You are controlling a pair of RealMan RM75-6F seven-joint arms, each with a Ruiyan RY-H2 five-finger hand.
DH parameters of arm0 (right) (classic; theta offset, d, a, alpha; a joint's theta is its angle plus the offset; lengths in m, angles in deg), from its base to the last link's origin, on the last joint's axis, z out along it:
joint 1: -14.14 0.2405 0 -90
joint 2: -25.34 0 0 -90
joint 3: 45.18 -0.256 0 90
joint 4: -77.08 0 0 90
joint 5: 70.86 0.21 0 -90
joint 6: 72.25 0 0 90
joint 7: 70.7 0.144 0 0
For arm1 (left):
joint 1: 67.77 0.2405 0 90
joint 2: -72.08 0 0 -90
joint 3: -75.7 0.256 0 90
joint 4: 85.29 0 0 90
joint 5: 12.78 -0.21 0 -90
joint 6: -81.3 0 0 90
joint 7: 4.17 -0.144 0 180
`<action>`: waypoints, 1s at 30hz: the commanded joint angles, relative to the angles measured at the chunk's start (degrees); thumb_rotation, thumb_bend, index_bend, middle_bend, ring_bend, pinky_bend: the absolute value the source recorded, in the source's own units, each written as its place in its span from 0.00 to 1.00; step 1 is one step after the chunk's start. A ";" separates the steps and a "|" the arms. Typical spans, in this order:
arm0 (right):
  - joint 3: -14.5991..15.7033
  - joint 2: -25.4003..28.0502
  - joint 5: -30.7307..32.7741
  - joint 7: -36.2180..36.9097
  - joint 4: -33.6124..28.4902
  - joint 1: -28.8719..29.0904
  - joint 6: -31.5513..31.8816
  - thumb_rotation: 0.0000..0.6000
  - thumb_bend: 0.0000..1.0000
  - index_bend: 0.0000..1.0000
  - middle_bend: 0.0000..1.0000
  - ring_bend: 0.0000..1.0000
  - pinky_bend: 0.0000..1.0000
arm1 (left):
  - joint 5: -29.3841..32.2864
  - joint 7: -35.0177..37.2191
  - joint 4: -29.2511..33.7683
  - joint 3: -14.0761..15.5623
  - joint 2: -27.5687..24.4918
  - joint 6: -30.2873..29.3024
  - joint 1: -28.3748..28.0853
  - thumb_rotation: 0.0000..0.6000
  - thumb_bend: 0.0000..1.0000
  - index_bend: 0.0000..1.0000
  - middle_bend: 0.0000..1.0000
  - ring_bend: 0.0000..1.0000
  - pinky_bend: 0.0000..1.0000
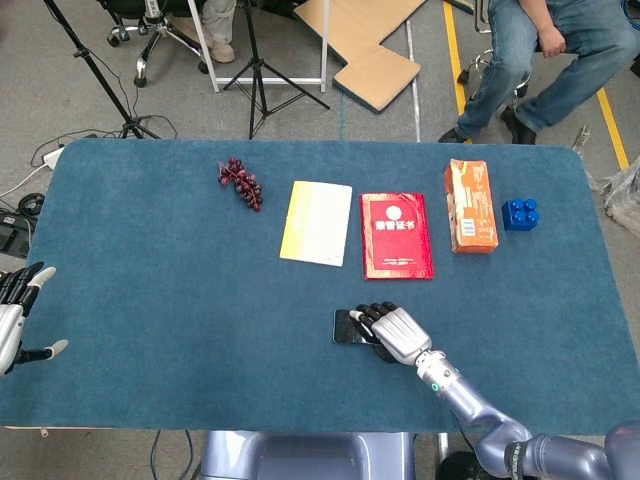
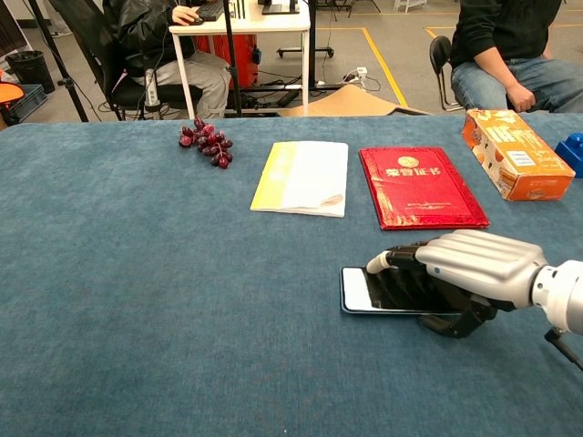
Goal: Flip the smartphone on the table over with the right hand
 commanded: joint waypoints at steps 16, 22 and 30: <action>0.98 12.02 5.88 24.24 -17.24 1.56 -7.69 1.00 0.60 0.23 0.30 0.22 0.35 | -0.94 0.17 0.79 0.29 -0.42 -0.59 0.24 1.00 0.00 0.00 0.00 0.00 0.00; -2.44 11.10 13.03 28.17 -13.85 3.29 -11.24 1.00 0.60 0.23 0.30 0.23 0.35 | -0.89 0.01 0.78 0.25 -0.38 -0.38 0.07 1.00 0.00 0.00 0.00 0.00 0.00; -4.29 8.82 19.58 26.71 -6.90 5.18 -13.25 1.00 0.60 0.23 0.30 0.23 0.35 | -0.33 0.15 0.40 0.15 -0.25 0.18 -0.12 1.00 0.00 0.00 0.00 0.00 0.00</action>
